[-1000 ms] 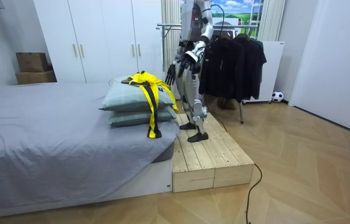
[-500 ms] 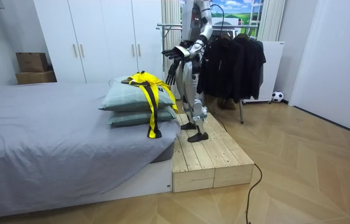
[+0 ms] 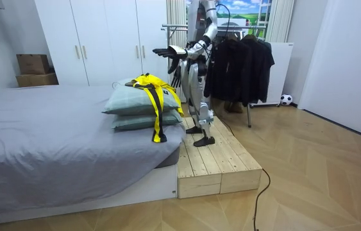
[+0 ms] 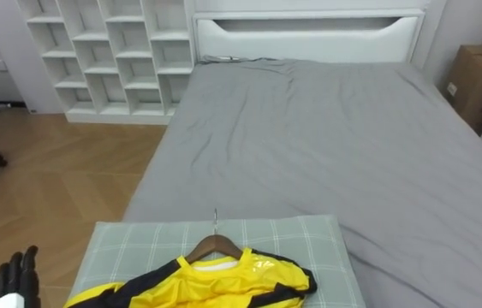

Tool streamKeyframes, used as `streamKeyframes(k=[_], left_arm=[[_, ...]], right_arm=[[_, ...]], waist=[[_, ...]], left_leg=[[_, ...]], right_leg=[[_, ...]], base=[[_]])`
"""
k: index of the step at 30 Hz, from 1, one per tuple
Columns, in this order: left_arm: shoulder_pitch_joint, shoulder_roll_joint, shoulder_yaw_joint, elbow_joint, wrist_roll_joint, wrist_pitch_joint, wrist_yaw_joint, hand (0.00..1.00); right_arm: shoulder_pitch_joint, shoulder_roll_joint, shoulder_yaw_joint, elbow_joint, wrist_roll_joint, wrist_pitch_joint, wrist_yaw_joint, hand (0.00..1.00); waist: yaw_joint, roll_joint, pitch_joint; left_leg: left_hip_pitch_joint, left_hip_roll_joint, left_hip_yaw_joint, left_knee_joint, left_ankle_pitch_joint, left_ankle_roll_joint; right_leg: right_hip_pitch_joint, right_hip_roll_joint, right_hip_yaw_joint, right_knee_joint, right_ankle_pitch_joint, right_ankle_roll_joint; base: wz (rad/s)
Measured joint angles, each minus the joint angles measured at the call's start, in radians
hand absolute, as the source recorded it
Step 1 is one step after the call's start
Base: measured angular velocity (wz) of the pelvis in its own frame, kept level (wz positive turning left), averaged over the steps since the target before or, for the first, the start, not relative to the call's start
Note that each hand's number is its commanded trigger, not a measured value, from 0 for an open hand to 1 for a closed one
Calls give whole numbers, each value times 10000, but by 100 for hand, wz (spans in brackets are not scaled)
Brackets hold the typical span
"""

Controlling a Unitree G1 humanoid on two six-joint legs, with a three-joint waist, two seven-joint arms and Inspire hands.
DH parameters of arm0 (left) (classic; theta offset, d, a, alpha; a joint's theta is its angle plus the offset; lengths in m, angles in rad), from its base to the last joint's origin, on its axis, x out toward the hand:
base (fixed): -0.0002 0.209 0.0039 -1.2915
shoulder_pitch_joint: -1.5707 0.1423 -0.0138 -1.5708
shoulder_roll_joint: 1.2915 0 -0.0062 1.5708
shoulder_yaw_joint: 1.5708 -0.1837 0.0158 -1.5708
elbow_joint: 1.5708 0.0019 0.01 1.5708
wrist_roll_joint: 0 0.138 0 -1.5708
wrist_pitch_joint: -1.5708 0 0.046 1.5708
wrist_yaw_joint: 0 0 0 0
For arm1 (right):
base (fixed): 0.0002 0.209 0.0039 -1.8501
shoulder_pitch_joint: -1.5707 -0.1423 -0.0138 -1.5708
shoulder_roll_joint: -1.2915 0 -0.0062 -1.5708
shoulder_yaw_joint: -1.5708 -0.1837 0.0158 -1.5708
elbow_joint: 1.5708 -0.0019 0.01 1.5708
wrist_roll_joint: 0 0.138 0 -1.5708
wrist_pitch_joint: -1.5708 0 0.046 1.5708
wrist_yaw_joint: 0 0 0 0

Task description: Hang clothes

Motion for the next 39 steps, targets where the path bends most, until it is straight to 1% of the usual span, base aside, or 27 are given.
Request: streamKeyframes(k=[1,7,12,14,17,20,23,25,28,32,37,39], left_arm=[[-30,-1,6,-71,129,77,-61,0],[-278,-13,8,-351,731,82,-219,0],[-296,-23,6,-494,1033,84,-341,0],[-309,-23,8,-497,1111,96,-344,0],[-430,-22,12,-497,1460,254,-370,0],[-567,-23,-19,-506,1494,305,-381,0],[-682,-23,-66,-506,1481,468,-513,0],[-689,-22,-140,-505,1474,537,-621,0],[-702,-23,-375,-505,1473,609,-784,0],[-744,-26,-624,-505,1478,679,-1002,0],[-1056,-25,-901,-505,1470,889,-1453,0],[-1158,-25,-986,-505,1463,895,-1614,0]], right_arm=[[-1,0,-1,-3,-18,-2,-5,0],[-3,0,0,-5,-9,-3,-7,0],[-8,2,-1,-7,-7,-6,-6,0],[-2,3,-7,-23,-18,-7,-1,0],[2,1,-83,-59,-76,-8,94,0],[-6,-2,-148,-62,-84,-9,209,0],[-35,-2,-154,-60,-100,-9,257,0],[-95,5,-154,-59,-114,-9,328,0],[-99,10,-153,-59,-113,-7,325,0],[-105,27,-151,-55,-90,-2,324,0],[-108,41,-153,-23,5,17,308,0],[-119,42,-152,-22,2,17,294,0]], waist=[[-9,12,4],[0,13,17],[-8,5,12],[-37,10,17],[-41,14,23],[-84,20,20],[-170,10,24],[-320,-2,34],[-333,-30,52],[-383,-71,51],[-416,-65,42],[-454,-50,42]], left_leg=[[5,1,10,-1,0,0],[37,9,108,-29,0,0],[32,16,171,-64,0,0],[12,23,236,-86,0,0],[-34,29,245,-97,0,0],[-33,31,243,-116,0,0],[-22,32,256,-131,0,0],[-19,30,277,-143,0,0],[20,34,379,-148,1,0],[28,40,393,-156,0,0],[37,48,404,-146,0,0],[36,50,403,-145,0,0]], right_leg=[[-2,5,36,0,0,0],[-23,18,231,-1,0,0],[-147,24,307,7,0,0],[-161,29,272,4,0,0],[-167,35,314,1,2,-3],[-170,37,331,-4,2,-3],[-174,35,345,-7,2,-3],[-183,31,365,-9,2,-3],[-189,35,478,-10,2,-3],[-202,45,501,-10,2,-3],[-186,51,504,-6,3,-4],[-184,55,505,-2,3,-4]], base=[[0],[-6],[-5],[-2],[0],[0],[0],[-2],[-10],[-2],[0],[0]])
